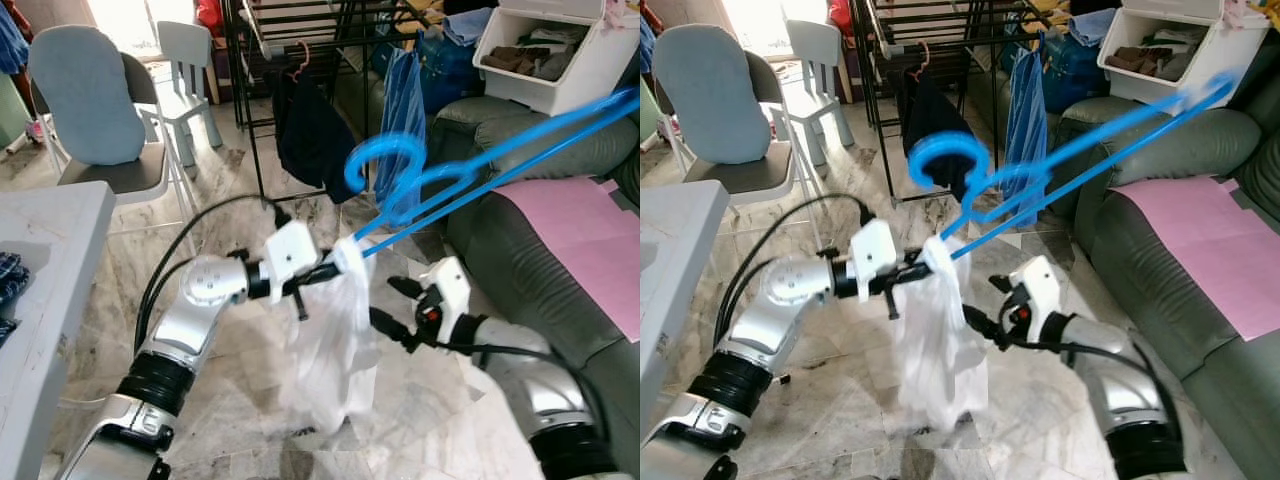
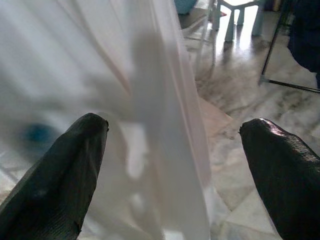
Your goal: Hang hanger
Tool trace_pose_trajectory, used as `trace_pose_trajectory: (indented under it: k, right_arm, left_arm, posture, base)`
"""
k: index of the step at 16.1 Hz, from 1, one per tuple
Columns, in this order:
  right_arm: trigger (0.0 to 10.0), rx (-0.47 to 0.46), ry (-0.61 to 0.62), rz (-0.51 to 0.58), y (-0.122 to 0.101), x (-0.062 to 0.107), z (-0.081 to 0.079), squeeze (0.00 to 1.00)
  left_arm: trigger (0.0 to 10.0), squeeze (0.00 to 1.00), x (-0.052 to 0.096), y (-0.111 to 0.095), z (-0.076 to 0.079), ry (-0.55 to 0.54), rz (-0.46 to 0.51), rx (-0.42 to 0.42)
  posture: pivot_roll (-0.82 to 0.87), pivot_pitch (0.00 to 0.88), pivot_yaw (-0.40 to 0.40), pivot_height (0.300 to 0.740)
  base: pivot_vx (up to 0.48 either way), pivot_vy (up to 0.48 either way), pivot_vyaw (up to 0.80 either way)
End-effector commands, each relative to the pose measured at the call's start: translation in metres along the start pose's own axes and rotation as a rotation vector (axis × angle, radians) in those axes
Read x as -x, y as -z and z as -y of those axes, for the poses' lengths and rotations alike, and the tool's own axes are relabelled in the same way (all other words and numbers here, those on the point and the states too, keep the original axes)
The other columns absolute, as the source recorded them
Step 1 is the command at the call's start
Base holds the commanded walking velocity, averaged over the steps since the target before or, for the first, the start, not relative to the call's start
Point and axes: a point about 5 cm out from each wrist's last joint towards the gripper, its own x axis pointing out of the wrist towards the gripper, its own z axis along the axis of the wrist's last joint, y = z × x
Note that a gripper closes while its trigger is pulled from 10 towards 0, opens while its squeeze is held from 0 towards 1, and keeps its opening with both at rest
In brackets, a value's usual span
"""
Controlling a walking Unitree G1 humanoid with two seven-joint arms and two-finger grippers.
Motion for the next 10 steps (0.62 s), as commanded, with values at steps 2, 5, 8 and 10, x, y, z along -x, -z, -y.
trace_pose_trajectory:
  k: [2, 5, 8, 10]
  right_arm:
    - [10.0, 0.044, 0.045, -0.017, -0.002, -0.005, 0.004, 0.0]
    - [10.0, 0.073, 0.122, -0.049, 0.004, -0.006, 0.011, 0.0]
    - [10.0, 0.077, 0.163, -0.135, 0.018, 0.004, 0.019, 0.0]
    - [10.0, 0.067, 0.198, -0.217, 0.03, 0.021, 0.029, 0.0]
  left_arm:
    - [0.0, 0.0, -0.001, -0.024, -0.004, 0.023, 0.107, 0.007]
    - [0.0, 0.0, 0.002, -0.049, -0.016, -0.03, 0.22, 0.073]
    - [0.4, 0.0, 0.015, -0.047, -0.033, -0.1, 0.172, 0.048]
    - [0.2, 0.0, 0.029, -0.04, -0.047, -0.167, 0.124, 0.052]
  posture:
    - [-0.14, 0.0, 0.018, 0.74]
    - [-0.14, 0.0, 0.014, 0.74]
    - [-0.14, 0.0, 0.014, 0.74]
    - [-0.14, 0.0, 0.016, 0.74]
  base:
    - [0.0, 0.0, 0.0]
    - [0.0, 0.0, 0.0]
    - [0.0, 0.0, 0.0]
    - [0.0, 0.0, 0.0]
